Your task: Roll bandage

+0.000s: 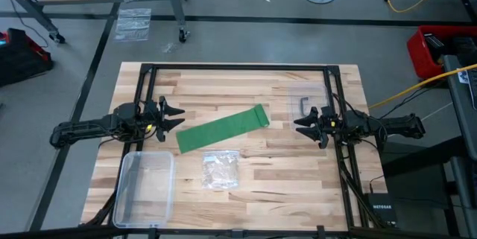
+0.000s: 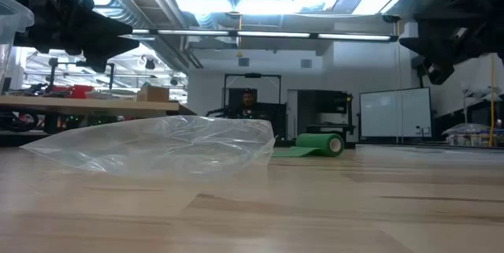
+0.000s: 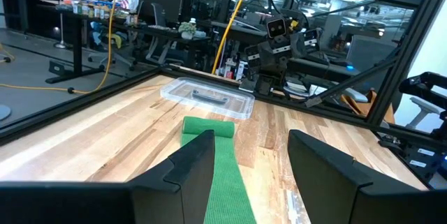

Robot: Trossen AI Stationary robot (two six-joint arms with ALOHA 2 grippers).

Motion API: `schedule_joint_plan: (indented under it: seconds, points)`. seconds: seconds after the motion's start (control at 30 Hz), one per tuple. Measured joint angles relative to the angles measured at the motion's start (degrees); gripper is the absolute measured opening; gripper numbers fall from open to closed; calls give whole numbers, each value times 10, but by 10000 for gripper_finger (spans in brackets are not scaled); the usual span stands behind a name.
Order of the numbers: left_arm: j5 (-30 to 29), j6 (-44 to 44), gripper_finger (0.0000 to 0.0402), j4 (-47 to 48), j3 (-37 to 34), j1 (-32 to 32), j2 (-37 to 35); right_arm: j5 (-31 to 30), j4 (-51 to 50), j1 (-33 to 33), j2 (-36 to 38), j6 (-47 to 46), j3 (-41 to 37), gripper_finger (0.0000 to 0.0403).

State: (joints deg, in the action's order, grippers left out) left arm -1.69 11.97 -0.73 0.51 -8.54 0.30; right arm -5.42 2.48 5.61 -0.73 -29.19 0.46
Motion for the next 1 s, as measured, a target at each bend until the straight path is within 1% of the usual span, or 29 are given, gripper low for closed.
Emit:
schedule_joint_plan:
  seconds: [0.5, 0.7, 0.77, 1.0]
  points:
    - [0, 0, 175, 0, 0, 0, 0, 4, 5, 0, 0, -5, 0, 202]
    - [0, 0, 175, 0, 0, 0, 0, -16, 19, 0, 0, -5, 0, 202]
    - [0, 0, 175, 0, 0, 0, 0, -29, 29, 0, 0, -5, 0, 202]
    - [0, 0, 175, 0, 0, 0, 0, -108, 43, 0, -26, 22, 2, 202]
